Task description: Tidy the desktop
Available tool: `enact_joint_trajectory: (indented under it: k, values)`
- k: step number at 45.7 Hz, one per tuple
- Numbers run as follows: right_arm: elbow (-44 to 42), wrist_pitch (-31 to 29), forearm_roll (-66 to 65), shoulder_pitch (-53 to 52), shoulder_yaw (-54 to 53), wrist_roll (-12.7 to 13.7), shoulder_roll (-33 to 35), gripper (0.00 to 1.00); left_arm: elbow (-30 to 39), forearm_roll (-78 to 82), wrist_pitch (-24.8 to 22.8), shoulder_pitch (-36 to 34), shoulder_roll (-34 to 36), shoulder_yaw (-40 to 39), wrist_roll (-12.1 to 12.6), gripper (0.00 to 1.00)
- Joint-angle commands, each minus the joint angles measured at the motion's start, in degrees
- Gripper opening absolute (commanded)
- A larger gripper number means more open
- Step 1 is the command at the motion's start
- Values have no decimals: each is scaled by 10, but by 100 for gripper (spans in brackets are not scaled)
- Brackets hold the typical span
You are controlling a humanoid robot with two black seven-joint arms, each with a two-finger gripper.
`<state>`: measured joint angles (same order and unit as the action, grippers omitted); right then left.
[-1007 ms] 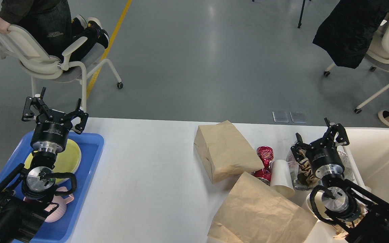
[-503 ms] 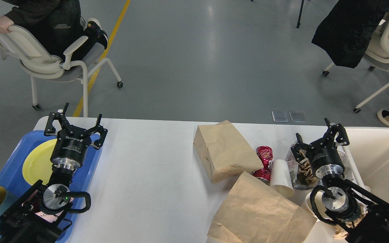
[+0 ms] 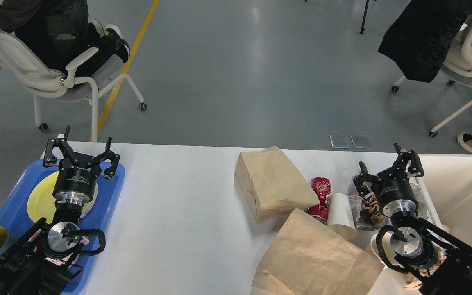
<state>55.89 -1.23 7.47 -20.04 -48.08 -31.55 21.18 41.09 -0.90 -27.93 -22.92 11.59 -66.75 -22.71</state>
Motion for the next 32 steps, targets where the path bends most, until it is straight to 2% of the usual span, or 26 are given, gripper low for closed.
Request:
enact_joint_trajectory:
  k: [1, 4, 7, 12, 23, 32]
  values:
    - [0, 0, 0, -1, 0, 0, 0, 100, -52, 2, -8, -41, -5, 10, 16, 96]
    - [0, 0, 0, -1, 0, 0, 0, 100, -70, -2, -27, -46, -10, 14, 30, 96]
    - [0, 0, 0, -1, 0, 0, 0, 100, -106, -2, -37, -54, -19, 3, 35, 96]
    - [0, 0, 0, -1, 0, 0, 0, 100, -120, -1, -70, -63, -26, 14, 36, 96]
    - [0, 0, 0, -1, 0, 0, 0, 100, -126, -2, -79, -64, -24, 13, 47, 96]
    - [0, 0, 0, -1, 0, 0, 0, 100, -127, -2, -76, -66, -26, 9, 44, 96]
